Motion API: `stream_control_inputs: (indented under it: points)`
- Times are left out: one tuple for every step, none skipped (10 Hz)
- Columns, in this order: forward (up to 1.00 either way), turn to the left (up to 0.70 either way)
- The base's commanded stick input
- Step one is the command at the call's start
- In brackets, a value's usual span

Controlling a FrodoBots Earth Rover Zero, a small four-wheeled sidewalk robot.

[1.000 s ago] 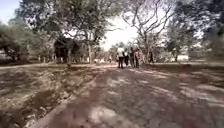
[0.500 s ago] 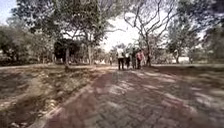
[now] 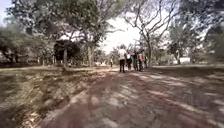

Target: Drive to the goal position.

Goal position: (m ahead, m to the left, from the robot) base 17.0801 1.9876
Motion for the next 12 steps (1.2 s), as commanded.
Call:
stream_control_inputs:
  points:
    - [0.85, 0.0]
    - [0.85, 0.0]
    - [0.85, 0.0]
    - [0.85, 0.0]
    - [0.85, 0.0]
    - [0.85, 0.0]
    - [0.85, 0.0]
    - [0.85, 0.0]
    - [0.85, 0.0]
    - [0.85, 0.0]
    - [0.85, 0.0]
    - [0.85, 0.0]
